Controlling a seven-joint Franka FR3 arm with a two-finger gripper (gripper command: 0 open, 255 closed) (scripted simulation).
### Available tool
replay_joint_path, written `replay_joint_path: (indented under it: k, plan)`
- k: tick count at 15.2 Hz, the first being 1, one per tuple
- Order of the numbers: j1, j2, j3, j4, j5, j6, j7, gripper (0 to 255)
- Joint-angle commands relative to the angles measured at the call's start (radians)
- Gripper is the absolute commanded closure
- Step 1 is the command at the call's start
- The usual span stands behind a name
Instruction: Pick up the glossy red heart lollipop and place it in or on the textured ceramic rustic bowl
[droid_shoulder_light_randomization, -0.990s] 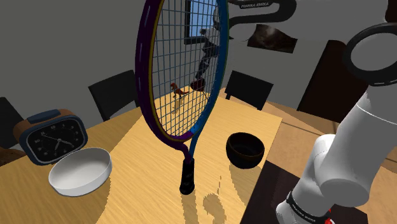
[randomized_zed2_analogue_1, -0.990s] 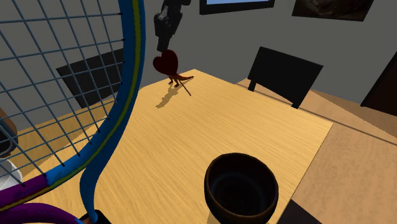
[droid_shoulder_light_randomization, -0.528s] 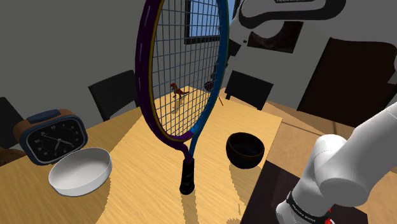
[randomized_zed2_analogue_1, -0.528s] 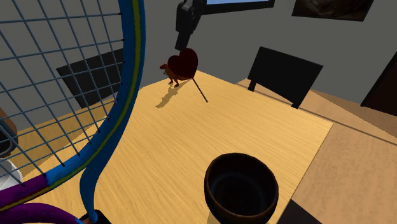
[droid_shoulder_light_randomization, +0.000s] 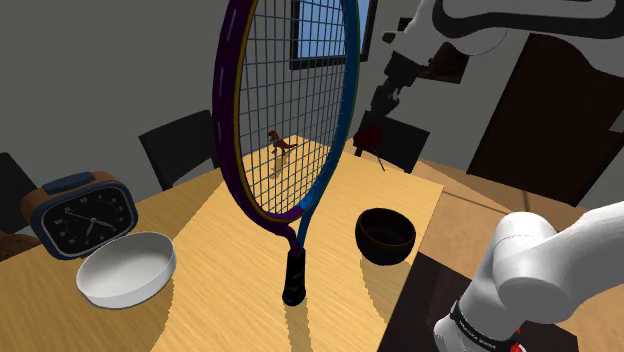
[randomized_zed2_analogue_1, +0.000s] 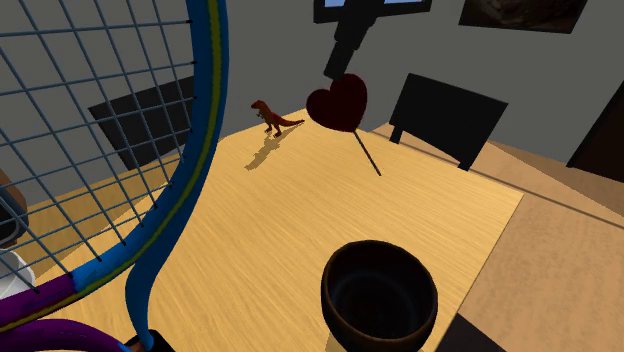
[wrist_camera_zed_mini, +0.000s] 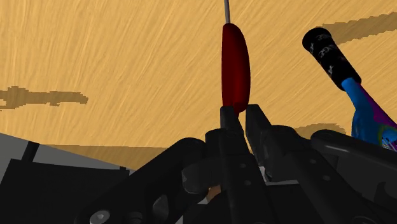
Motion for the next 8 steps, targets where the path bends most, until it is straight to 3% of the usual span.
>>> replay_joint_path:
  k: [1,8]
  plan:
    - [-0.016,-0.074,0.007,-0.032,-0.013,-0.042,0.006,255]
    - [-0.069,-0.308,0.025,-0.090,-0.041,-0.220,0.020,255]
